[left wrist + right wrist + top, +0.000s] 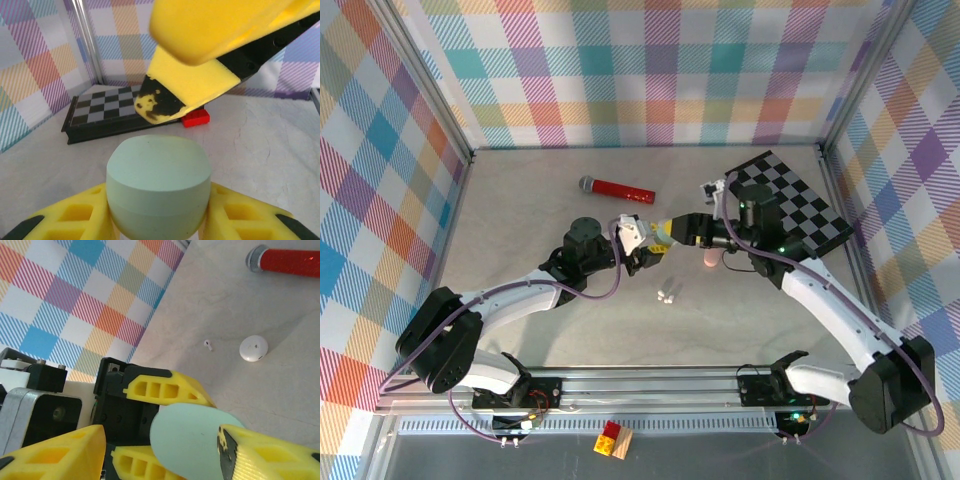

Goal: Insert the wireless bluetooth earbuds into the charging case

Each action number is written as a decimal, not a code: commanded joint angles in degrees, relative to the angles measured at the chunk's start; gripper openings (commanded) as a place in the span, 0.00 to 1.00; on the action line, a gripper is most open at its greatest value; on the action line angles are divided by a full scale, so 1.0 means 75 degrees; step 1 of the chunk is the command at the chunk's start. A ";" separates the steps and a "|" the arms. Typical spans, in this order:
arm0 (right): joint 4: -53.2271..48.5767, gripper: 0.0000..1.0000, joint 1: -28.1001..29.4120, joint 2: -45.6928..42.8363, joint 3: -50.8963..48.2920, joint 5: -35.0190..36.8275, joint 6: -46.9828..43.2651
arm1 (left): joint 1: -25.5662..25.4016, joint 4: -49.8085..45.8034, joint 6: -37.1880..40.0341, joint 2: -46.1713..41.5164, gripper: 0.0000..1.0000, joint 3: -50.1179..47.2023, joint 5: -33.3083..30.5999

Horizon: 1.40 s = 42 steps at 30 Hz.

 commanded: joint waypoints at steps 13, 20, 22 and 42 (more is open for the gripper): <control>0.3875 0.64 -0.0373 0.0915 -0.1124 -0.2158 0.3299 | -0.0094 0.1354 -0.0705 0.0109 0.37 0.0268 0.0024; 0.4542 0.54 -0.0378 0.1285 -0.1156 -0.2450 0.3847 | -0.0094 0.1302 -0.0701 0.0218 0.37 0.0325 0.0047; 0.4523 0.48 -0.0385 0.1267 -0.1167 -0.2402 0.3802 | -0.0094 0.1271 -0.0663 0.0206 0.37 0.0306 0.0035; 0.1557 0.06 -0.0747 0.0371 -0.1123 -0.0536 0.1542 | -0.0094 0.0409 -0.0315 -0.0242 0.98 0.0030 -0.0165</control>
